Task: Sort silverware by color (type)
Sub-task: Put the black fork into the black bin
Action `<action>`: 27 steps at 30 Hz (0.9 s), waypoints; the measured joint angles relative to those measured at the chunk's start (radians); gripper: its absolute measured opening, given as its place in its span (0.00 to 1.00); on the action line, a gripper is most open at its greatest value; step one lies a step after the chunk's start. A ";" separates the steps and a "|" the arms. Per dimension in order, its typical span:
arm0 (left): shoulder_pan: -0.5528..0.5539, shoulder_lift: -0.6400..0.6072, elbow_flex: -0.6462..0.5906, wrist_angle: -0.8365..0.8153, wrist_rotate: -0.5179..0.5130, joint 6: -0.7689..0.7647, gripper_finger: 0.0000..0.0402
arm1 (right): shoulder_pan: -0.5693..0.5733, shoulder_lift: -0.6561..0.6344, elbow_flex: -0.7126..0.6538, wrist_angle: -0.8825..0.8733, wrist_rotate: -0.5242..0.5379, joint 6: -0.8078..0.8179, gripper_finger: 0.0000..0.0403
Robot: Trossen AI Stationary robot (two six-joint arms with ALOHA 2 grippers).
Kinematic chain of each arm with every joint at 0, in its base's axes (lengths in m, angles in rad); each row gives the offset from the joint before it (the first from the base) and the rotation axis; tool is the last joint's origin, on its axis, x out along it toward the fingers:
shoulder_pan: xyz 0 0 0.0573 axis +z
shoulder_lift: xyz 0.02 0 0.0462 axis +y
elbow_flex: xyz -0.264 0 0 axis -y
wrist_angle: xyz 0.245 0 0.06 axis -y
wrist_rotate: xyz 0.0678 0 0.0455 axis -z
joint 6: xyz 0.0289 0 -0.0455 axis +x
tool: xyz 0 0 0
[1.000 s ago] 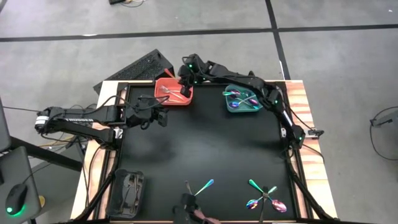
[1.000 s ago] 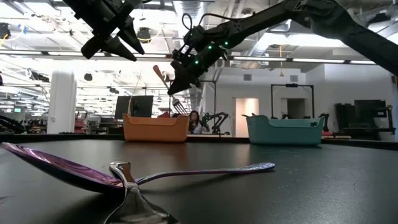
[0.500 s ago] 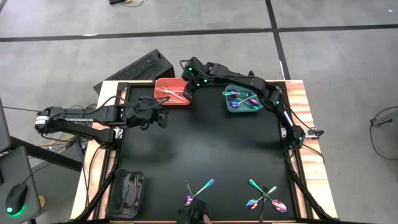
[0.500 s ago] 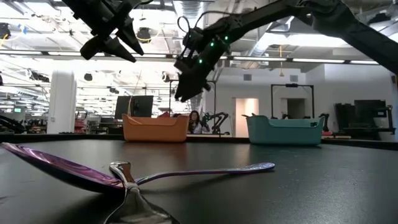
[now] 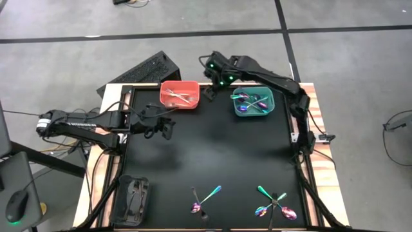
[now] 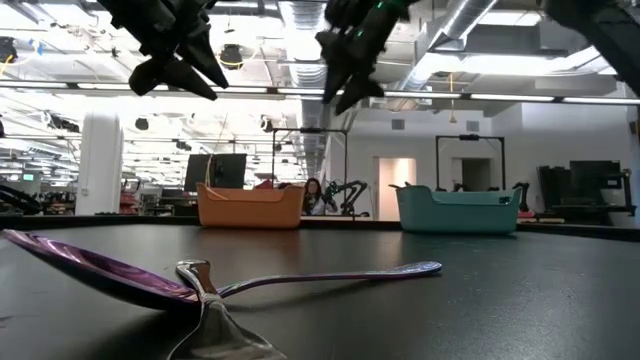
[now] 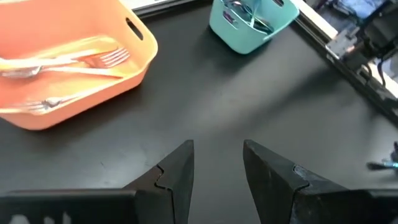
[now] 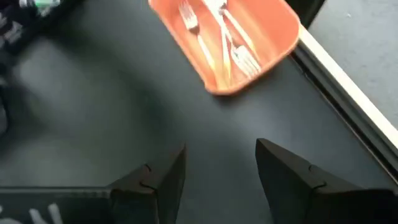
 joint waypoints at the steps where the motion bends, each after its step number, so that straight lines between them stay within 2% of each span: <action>1: -0.004 0.000 0.000 0.000 -0.001 0.017 0.31 | 0.018 -0.015 0.000 -0.024 0.018 0.007 0.52; 9: -0.026 0.015 -0.001 0.005 0.038 0.120 0.31 | 0.211 -0.078 0.000 -0.153 0.182 0.141 0.52; 16: -0.073 0.056 -0.010 -0.008 0.112 0.157 0.31 | 0.394 -0.075 -0.007 -0.216 0.244 0.327 0.52; 22: -0.124 0.102 -0.010 -0.006 0.121 0.172 0.31 | 0.532 -0.085 -0.149 -0.273 0.297 0.562 0.52; 27: -0.164 0.129 -0.010 0.007 0.140 0.184 0.31 | 0.649 -0.108 -0.295 -0.260 0.267 0.746 0.52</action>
